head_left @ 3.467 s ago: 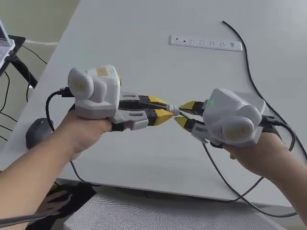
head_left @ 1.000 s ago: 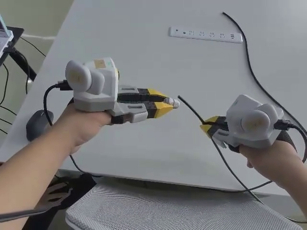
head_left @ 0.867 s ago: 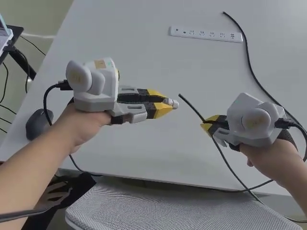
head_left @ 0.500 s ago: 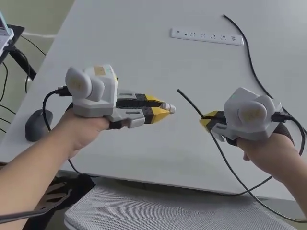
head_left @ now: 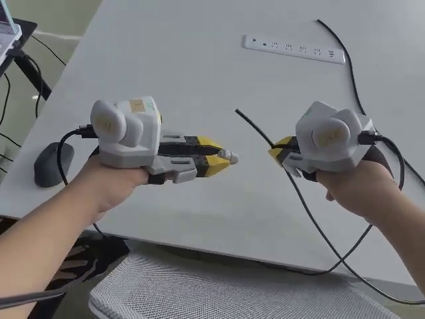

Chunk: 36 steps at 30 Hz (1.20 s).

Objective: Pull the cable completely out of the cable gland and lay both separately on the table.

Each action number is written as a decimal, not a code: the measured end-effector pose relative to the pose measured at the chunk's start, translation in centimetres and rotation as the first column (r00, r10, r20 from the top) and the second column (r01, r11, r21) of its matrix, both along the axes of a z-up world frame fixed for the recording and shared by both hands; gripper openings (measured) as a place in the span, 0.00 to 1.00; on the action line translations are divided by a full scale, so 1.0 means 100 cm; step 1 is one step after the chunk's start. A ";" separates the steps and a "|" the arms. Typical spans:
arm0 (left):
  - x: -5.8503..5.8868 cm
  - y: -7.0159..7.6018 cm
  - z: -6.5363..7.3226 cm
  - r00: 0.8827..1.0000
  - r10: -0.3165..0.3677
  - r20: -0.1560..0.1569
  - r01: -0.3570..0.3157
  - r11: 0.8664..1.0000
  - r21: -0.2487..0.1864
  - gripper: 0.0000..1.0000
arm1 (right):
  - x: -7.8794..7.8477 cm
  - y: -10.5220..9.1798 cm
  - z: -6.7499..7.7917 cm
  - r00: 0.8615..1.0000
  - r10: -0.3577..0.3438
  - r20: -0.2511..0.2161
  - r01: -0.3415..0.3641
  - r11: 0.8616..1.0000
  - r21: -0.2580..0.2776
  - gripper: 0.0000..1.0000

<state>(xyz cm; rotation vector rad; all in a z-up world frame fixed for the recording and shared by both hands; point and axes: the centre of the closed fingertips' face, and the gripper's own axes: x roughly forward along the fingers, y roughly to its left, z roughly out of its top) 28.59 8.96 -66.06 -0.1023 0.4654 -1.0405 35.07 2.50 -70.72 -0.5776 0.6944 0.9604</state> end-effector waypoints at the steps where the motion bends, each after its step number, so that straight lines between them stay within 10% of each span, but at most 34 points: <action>1: 0.000 0.001 -0.002 1.000 0.002 0.000 -0.002 1.000 -0.002 0.15 | 0.002 0.002 -0.001 1.000 0.003 0.002 -0.003 1.000 -0.006 0.00; 16: -0.006 0.025 -0.046 0.999 0.018 -0.032 -0.017 1.000 0.002 0.15 | 0.025 0.051 -0.039 0.997 0.077 -0.025 -0.078 0.995 -0.063 0.00; 36: -0.003 0.048 -0.119 0.991 0.028 -0.134 -0.021 0.998 0.051 0.15 | -0.003 0.089 -0.106 0.959 0.261 -0.105 -0.275 0.951 -0.143 0.00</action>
